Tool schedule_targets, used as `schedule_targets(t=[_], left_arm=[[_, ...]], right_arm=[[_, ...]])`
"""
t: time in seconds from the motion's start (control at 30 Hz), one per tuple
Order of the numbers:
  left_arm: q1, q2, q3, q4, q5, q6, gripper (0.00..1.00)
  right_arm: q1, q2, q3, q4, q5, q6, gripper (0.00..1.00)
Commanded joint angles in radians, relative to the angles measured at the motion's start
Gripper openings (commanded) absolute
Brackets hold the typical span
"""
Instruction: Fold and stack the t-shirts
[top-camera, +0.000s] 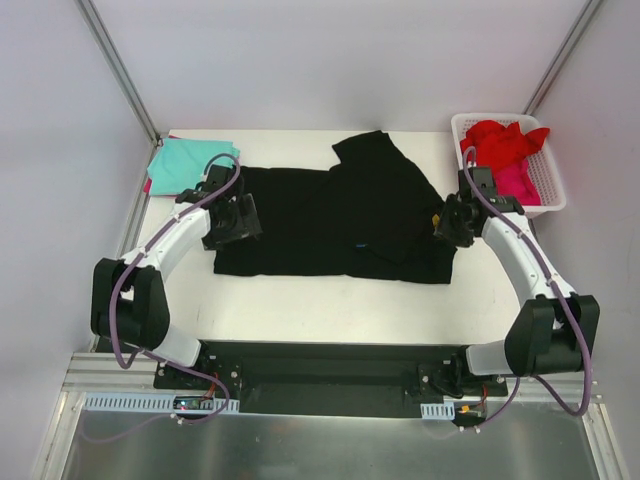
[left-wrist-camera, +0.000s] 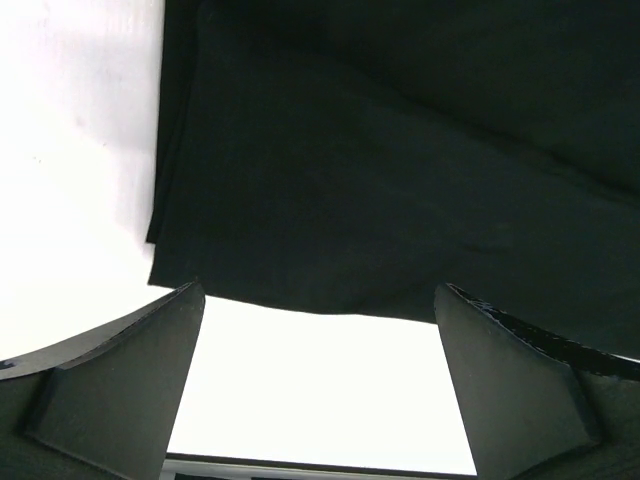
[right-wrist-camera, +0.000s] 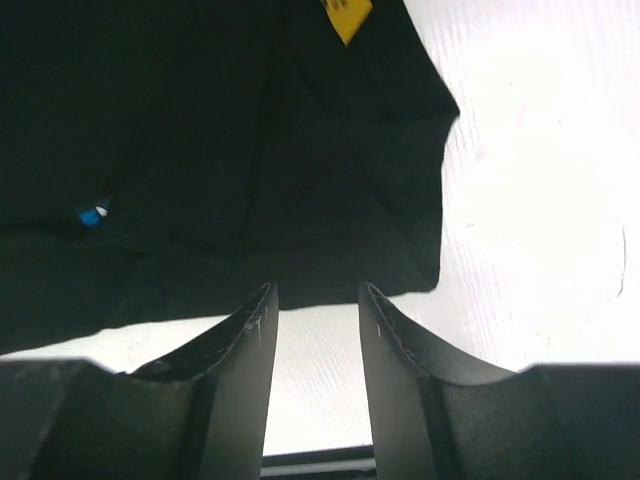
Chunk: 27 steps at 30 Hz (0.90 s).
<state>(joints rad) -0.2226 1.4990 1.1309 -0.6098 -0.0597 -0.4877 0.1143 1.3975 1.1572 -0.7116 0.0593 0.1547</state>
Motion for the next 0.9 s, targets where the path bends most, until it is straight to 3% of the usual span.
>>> schedule_targets(t=[0.0, 0.3, 0.8, 0.83, 0.87], left_arm=[[0.008, -0.016, -0.083, -0.021, -0.041, -0.032, 0.99], [0.008, 0.004, -0.160, 0.041, -0.028, -0.068, 0.99], [0.011, 0.128, -0.227, 0.143, -0.068, -0.100, 0.99], [0.011, 0.142, -0.233, 0.143, -0.075, -0.103, 0.93], [0.015, 0.165, -0.240, 0.145, -0.074, -0.107, 0.78]], right_arm=[[0.001, -0.047, -0.091, 0.015, -0.021, 0.039, 0.40], [-0.001, -0.025, -0.195, 0.063, -0.041, 0.045, 0.38], [-0.018, -0.029, -0.180, 0.049, -0.038, 0.020, 0.33], [-0.022, -0.029, -0.179, 0.047, -0.041, 0.019, 0.33], [-0.025, -0.029, -0.180, 0.047, -0.042, 0.020, 0.33]])
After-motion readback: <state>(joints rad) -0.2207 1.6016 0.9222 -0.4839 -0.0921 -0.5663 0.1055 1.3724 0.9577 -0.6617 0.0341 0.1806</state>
